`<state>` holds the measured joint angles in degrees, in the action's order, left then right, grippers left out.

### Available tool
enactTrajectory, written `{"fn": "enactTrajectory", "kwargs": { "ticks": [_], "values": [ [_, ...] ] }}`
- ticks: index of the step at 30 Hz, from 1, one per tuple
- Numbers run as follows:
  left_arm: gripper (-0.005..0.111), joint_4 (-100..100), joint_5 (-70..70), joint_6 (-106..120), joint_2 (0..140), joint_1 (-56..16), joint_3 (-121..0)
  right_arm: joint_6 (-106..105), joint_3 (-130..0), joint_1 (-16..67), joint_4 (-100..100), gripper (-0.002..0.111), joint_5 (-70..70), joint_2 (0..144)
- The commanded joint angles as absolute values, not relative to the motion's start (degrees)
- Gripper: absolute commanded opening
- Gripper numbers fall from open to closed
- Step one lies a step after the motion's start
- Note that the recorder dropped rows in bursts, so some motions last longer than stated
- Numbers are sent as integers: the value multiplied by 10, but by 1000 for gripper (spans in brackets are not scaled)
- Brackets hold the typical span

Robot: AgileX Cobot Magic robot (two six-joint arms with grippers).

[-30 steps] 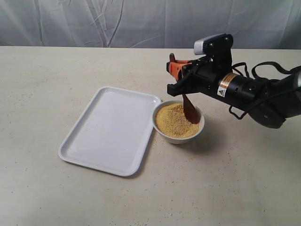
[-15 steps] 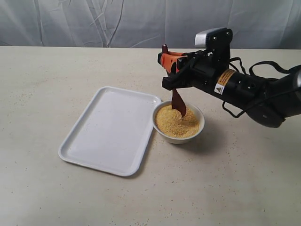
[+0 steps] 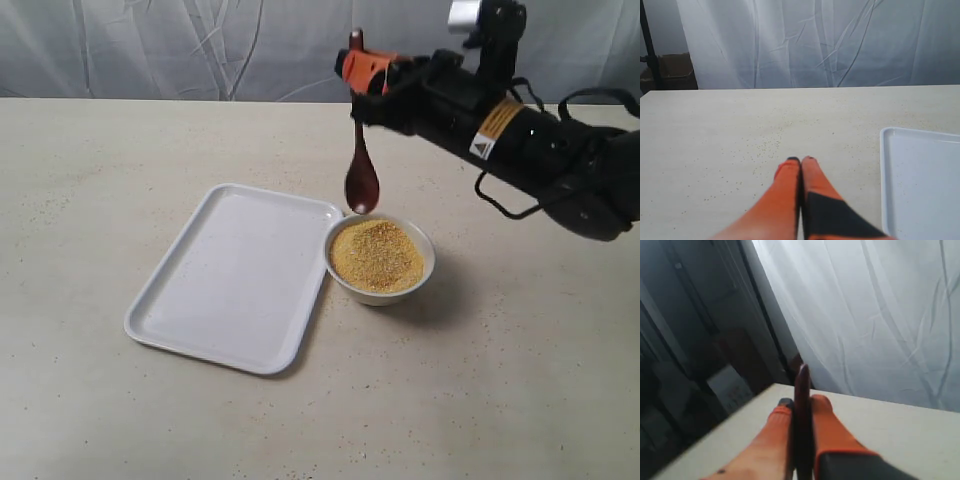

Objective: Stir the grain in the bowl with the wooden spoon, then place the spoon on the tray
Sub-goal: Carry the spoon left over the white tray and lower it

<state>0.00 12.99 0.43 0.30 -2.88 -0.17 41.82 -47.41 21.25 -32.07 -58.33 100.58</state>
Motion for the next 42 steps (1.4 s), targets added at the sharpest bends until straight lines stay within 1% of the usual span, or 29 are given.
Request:
{"fn": "enactTrajectory", "kwargs": {
  "ticks": [1,4,6,10,14,18,24,32,42],
  "values": [
    [0,0,124,4,0,-29,0,676,-556,244,-359,-1,-431,985],
    [0,0,124,4,0,-29,0,819,-644,292,-455,-1,-258,998],
    [0,0,124,4,0,-29,0,900,-697,321,-527,-1,-213,1022],
    [0,0,124,4,0,-29,0,1048,-780,361,-628,-1,-210,1101],
    [0,0,124,4,0,-29,0,1145,-834,368,-695,-1,-219,1192],
    [0,0,124,4,0,-29,0,1159,-872,368,-728,-1,-228,1262],
    [0,0,124,4,0,-29,0,1151,-905,368,-750,-1,-243,1316],
    [0,0,124,4,0,-29,0,1171,-912,368,-792,-1,-244,1348],
    [0,0,124,4,0,-29,0,1171,-912,368,-824,-1,-251,1351]
  ]
}}
